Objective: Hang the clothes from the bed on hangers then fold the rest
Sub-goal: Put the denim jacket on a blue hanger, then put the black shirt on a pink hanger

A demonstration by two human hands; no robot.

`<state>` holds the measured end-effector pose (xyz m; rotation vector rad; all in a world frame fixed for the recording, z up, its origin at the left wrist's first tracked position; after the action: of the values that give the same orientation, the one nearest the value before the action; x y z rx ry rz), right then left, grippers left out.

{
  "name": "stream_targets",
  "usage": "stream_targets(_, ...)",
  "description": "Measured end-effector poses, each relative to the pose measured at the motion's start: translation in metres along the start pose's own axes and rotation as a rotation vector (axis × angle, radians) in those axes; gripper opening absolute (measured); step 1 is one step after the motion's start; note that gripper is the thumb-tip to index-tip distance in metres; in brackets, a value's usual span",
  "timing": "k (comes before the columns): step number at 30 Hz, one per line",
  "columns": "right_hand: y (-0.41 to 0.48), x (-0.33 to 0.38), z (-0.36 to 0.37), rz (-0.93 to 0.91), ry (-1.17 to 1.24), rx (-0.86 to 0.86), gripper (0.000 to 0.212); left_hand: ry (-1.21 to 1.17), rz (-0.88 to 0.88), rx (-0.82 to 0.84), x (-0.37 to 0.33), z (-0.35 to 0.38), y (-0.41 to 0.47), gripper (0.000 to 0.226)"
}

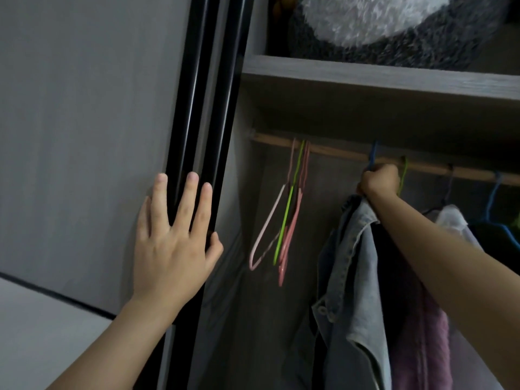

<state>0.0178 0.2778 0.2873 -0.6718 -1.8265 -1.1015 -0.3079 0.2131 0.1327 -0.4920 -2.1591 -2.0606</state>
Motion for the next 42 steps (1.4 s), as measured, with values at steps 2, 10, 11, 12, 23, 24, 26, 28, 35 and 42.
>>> stream_targets(2, 0.000, 0.002, 0.000, -0.022, -0.005, 0.002, 0.026, 0.004, 0.000, 0.006, 0.000, 0.000, 0.000, 0.062)
stream_targets(10, 0.032, -0.007, -0.007, 0.090, -0.038, 0.206, 0.028, -0.001, 0.001, 0.016, 0.000, -0.003, 0.000, 0.063)
stream_targets(11, 0.033, -0.016, -0.003, 0.113, -0.077, 0.223, 0.024, -0.002, 0.000, 0.018, 0.001, -0.003, 0.000, 0.063)
stream_targets(12, 0.033, -0.023, 0.002, 0.112, -0.109, 0.218, 0.021, -0.003, -0.001, 0.018, 0.001, -0.002, 0.000, 0.064)
stream_targets(23, -0.062, 0.016, 0.025, -0.444, -0.646, 0.030, 0.021, -0.050, 0.004, 0.032, 0.001, -0.006, 0.000, 0.062)
stream_targets(24, -0.070, 0.019, 0.031, -0.315, -0.528, 0.182, 0.029, -0.049, 0.004, 0.035, 0.001, -0.006, 0.001, 0.062)
stream_targets(26, -0.080, 0.019, 0.043, 0.013, -0.232, 0.449, 0.029, -0.049, 0.001, 0.041, 0.002, -0.007, 0.001, 0.062)
stream_targets(28, -0.088, 0.013, 0.055, 0.228, -0.049, 0.599, 0.017, -0.049, 0.001, 0.044, 0.001, -0.007, 0.000, 0.062)
stream_targets(35, -0.096, -0.005, 0.065, 0.409, 0.225, 0.684, 0.014, -0.059, -0.012, -0.009, 0.001, -0.001, -0.002, 0.059)
stream_targets(42, -0.097, 0.004, 0.045, 0.296, 0.404, 0.581, 0.029, -0.083, 0.000, -0.039, 0.001, 0.004, -0.003, 0.061)
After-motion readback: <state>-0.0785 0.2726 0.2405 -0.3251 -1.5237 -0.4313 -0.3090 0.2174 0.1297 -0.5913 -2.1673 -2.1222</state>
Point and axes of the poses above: each hand's wrist, its own y-axis towards the middle knuckle, its own z-axis out of the palm, x = y × z, the point moved 1 cm from there along y, towards the middle knuckle, and after that the axes turned 14 degrees about z, right-handed, at the moved point
